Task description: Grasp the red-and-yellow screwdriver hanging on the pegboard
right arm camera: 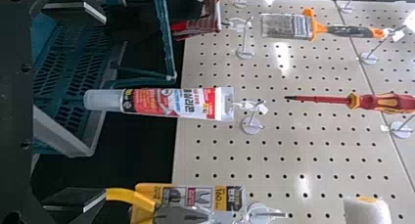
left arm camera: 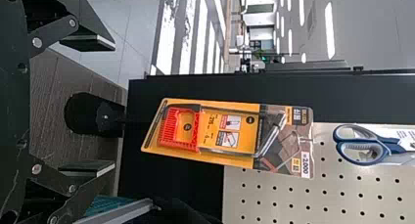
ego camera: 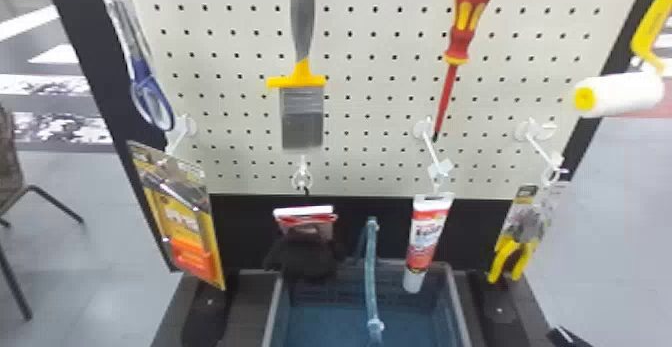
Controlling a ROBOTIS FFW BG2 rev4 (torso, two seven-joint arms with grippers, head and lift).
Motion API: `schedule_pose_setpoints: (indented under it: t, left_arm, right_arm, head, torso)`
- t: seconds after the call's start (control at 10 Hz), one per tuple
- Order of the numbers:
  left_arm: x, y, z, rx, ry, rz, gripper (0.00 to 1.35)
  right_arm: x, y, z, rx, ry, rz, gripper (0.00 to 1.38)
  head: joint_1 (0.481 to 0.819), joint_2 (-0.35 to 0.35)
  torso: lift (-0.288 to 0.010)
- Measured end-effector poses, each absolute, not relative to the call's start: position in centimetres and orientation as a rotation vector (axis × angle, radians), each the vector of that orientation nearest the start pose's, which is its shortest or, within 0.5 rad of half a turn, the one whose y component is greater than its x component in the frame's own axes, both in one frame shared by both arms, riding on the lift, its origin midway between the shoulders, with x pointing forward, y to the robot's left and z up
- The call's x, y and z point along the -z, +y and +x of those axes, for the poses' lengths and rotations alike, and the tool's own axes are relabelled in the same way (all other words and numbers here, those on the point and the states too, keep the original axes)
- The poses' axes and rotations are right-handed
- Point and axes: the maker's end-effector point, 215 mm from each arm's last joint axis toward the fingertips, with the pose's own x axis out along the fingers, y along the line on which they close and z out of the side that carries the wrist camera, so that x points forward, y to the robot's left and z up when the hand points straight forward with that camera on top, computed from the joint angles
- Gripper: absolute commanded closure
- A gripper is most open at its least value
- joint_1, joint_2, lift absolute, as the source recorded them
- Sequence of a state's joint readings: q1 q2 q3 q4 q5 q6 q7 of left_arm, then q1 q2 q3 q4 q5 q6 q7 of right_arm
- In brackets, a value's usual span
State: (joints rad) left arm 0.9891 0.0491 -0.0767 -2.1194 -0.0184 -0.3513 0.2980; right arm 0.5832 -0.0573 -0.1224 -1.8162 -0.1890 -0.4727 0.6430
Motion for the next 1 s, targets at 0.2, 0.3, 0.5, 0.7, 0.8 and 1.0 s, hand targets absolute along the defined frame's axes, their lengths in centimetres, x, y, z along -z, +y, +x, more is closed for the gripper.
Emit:
schedule_pose_setpoints:
  t: [0.2, 0.3, 0.5, 0.7, 0.8, 1.0]
  left_arm:
    - [37.1, 25.2, 28.0, -0.206, 0.091, -0.003, 0.41]
    - [37.1, 25.2, 28.0, -0.206, 0.091, -0.003, 0.41]
    - [37.1, 25.2, 28.0, -0.206, 0.091, -0.003, 0.41]
    - [37.2, 25.1, 28.0, -0.205, 0.094, -0.003, 0.41]
    - [37.2, 25.1, 28.0, -0.205, 0.094, -0.004, 0.41]
    - [37.2, 25.1, 28.0, -0.205, 0.096, -0.004, 0.41]
  right_arm:
    - [33.5, -19.0, 36.9, -0.495, -0.192, 0.02, 0.06]
    - [32.8, -19.1, 37.0, -0.489, -0.209, 0.021, 0.06]
    - [30.9, -19.1, 37.5, -0.481, -0.249, 0.025, 0.06]
    - [29.0, -18.8, 38.6, -0.487, -0.291, 0.023, 0.04]
    - [28.5, -18.4, 39.2, -0.5, -0.297, 0.022, 0.03]
    - [26.8, -17.2, 40.6, -0.547, -0.31, 0.0, 0.03]
  head:
    - [0.549, 0.0]
    - [0.549, 0.0]
    - [0.549, 0.0]
    - [0.549, 0.0]
    - [0.549, 0.0]
    - [0.549, 0.0]
  torso:
    - [-0.1]
    - [-0.1]
    - [-0.1]
    - [-0.1]
    - [-0.1]
    - [-0.1]
